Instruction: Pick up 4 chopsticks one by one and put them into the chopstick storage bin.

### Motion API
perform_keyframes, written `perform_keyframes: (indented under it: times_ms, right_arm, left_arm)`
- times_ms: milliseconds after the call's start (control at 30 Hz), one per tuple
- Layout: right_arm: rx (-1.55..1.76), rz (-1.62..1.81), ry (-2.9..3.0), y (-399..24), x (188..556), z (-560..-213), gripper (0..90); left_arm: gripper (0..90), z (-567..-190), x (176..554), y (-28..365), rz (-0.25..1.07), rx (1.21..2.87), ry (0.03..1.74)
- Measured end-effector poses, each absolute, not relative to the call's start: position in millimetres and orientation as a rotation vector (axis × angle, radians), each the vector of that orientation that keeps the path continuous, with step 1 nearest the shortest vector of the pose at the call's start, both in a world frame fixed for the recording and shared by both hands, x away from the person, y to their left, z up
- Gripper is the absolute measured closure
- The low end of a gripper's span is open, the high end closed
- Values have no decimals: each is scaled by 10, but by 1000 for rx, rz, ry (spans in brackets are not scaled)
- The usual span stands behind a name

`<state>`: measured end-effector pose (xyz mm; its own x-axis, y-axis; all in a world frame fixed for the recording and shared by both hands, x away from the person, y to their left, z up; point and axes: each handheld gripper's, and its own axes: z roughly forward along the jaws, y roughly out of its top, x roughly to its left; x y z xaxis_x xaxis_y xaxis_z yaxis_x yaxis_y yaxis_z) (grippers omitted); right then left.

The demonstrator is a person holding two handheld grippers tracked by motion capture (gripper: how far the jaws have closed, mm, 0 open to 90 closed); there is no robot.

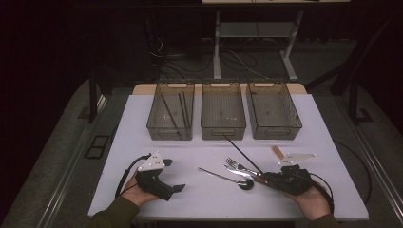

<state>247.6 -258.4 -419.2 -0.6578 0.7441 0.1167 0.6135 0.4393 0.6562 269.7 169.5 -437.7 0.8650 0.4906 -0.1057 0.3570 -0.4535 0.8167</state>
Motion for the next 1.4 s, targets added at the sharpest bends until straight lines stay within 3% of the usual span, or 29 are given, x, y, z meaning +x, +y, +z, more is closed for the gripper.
perform_keyframes:
  times_ms: [1400]
  right_arm:
    - [1117,1263,2440,-2108,3016,-3875,850]
  left_arm:
    - [0,-4393,2725,1652,169,2056,625]
